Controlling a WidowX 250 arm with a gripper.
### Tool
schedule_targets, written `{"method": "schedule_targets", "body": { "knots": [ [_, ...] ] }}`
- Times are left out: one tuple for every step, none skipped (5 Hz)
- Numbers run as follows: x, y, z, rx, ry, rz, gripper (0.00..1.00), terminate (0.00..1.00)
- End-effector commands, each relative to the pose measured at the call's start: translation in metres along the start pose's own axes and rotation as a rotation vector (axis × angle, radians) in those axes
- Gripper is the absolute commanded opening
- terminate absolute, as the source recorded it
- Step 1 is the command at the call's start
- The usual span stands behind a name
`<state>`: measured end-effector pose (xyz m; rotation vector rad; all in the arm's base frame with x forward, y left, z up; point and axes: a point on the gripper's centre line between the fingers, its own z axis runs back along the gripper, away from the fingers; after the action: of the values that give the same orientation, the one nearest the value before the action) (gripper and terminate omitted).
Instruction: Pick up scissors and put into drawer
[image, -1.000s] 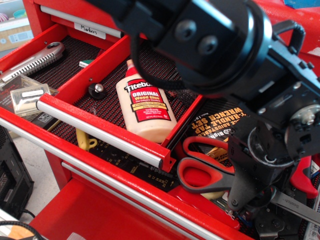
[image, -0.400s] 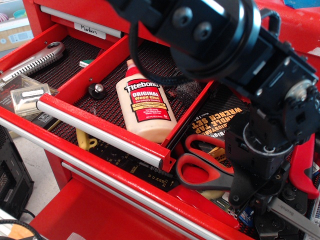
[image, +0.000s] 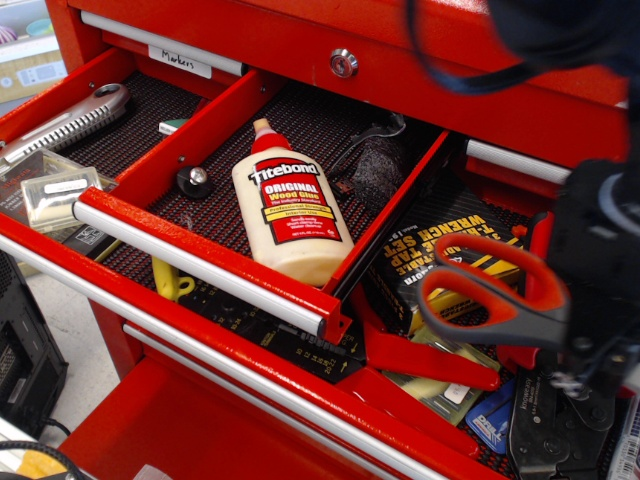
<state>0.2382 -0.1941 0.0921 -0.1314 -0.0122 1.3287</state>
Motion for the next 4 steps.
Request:
{"method": "schedule_targets", "body": {
  "knots": [
    [0.005, -0.015, 0.041, 0.018, -0.162, -0.006, 0.0, 0.0],
    [0.04, -0.009, 0.064, 0.057, -0.222, -0.079, 0.0, 0.0],
    [0.084, -0.003, 0.079, 0.061, -0.286, -0.186, 0.0, 0.0],
    [0.125, 0.002, 0.088, 0.046, -0.307, -0.266, 0.0, 0.0]
  ]
}}
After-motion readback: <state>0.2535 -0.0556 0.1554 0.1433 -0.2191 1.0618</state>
